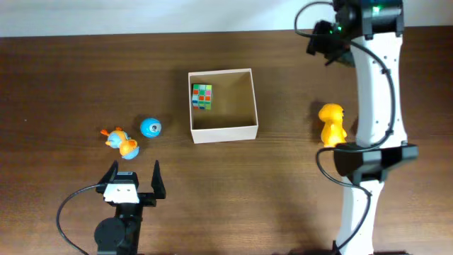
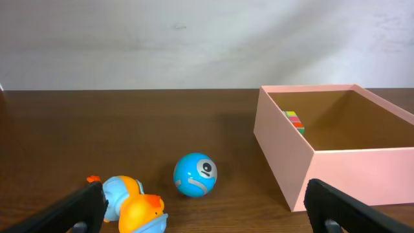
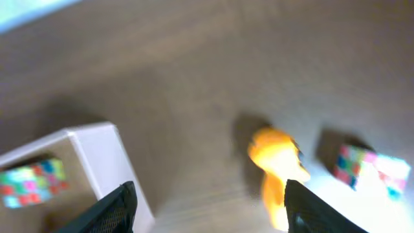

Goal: Pack container
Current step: 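Raise right gripper out of the box and move right, then lower right gripper onto the second Rubik's cube and grasp it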

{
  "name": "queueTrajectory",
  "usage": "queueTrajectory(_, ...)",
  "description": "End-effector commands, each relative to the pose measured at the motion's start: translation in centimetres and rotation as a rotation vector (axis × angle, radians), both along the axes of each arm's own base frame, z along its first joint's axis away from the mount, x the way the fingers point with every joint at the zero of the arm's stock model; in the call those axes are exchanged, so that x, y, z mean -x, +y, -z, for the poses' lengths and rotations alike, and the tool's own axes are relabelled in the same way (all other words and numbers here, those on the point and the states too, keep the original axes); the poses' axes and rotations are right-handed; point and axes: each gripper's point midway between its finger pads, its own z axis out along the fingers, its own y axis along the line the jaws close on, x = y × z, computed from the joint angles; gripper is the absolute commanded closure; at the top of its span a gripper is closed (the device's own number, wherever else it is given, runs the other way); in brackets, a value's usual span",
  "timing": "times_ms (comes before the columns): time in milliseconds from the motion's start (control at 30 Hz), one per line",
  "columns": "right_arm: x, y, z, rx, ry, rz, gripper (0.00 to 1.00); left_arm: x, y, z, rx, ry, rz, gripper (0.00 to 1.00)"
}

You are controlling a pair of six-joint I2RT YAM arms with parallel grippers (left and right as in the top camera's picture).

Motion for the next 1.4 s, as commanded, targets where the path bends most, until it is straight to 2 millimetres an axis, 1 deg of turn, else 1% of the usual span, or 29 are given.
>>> queueTrajectory(0, 3.7, -3.6, -2.2, 0.070, 0.021, 0.078, 0.33, 0.0, 0.2, 0.1, -0.015, -0.002, -0.008, 0.01)
queueTrajectory(100, 7.1, -6.6, -1.4, 0.139, 0.098, 0.202, 0.33, 0.0, 0.2, 0.1, -0.015, -0.002, -0.008, 0.01)
queueTrajectory(167, 9.6, -8.7, -0.5, 0.165, 0.153, 0.307, 0.32, 0.0, 0.2, 0.1, -0.015, -0.002, -0.008, 0.01)
queueTrajectory(267, 11.3, -10.4, 1.0, 0.162, 0.209, 0.392, 0.32, 0.0, 0.2, 0.1, -0.015, -0.002, -0.008, 0.01)
queueTrajectory(300, 11.7, -11.2, 2.1, 0.156, 0.239, 0.414, 0.32, 0.0, 0.2, 0.1, -0.015, -0.002, -0.008, 0.01)
queueTrajectory(333, 11.9, -11.5, 2.7, 0.150, 0.253, 0.423, 0.32, 0.0, 0.2, 0.1, -0.015, -0.002, -0.008, 0.01)
queueTrajectory(367, 12.0, -11.9, 3.7, 0.136, 0.270, 0.436, 0.32, 0.0, 0.2, 0.1, -0.015, -0.002, -0.008, 0.01)
queueTrajectory(400, 12.0, -12.2, 5.0, 0.113, 0.286, 0.449, 0.32, 0.0, 0.2, 0.1, -0.015, -0.002, -0.008, 0.01)
queueTrajectory(533, 11.6, -12.7, 9.2, -0.006, 0.311, 0.457, 0.31, 0.0, 0.2, 0.1, -0.015, -0.002, -0.008, 0.01)
queueTrajectory(633, 11.3, -12.9, 11.8, -0.111, 0.310, 0.429, 0.28, 0.0, 0.2, 0.1, -0.015, -0.002, -0.008, 0.01)
queueTrajectory(700, 11.3, -13.3, 13.1, -0.152, 0.304, 0.409, 0.23, 0.0, 0.2, 0.1, -0.015, -0.002, -0.008, 0.01)
queueTrajectory(733, 11.4, -13.6, 13.5, -0.155, 0.306, 0.416, 0.21, 0.0, 0.2, 0.1, -0.015, -0.002, -0.008, 0.01)
queueTrajectory(800, 11.7, -14.3, 14.2, -0.156, 0.308, 0.420, 0.14, 0.0, 0.2, 0.1, -0.015, -0.002, -0.008, 0.01)
queueTrajectory(900, 12.2, -15.1, 15.1, -0.158, 0.311, 0.436, 0.07, 0.0, 0.2, 0.1, -0.015, -0.002, -0.008, 0.01)
queueTrajectory(1067, 12.7, -16.2, 17.0, -0.163, 0.306, 0.463, 0.03, 0.0, 0.2, 0.1, -0.015, -0.002, -0.008, 0.01)
queueTrajectory(1133, 12.7, -16.2, 17.7, -0.166, 0.301, 0.456, 0.03, 0.0, 0.2, 0.1, -0.015, -0.002, -0.008, 0.01)
queueTrajectory(1267, 12.3, -16.4, 19.0, -0.168, 0.275, 0.440, 0.02, 0.0, 0.2, 0.1, -0.015, -0.002, -0.008, 0.01)
queueTrajectory(1367, 11.8, -16.6, 19.4, -0.158, 0.249, 0.425, 0.02, 0.0, 0.2, 0.1, -0.015, -0.002, -0.008, 0.01)
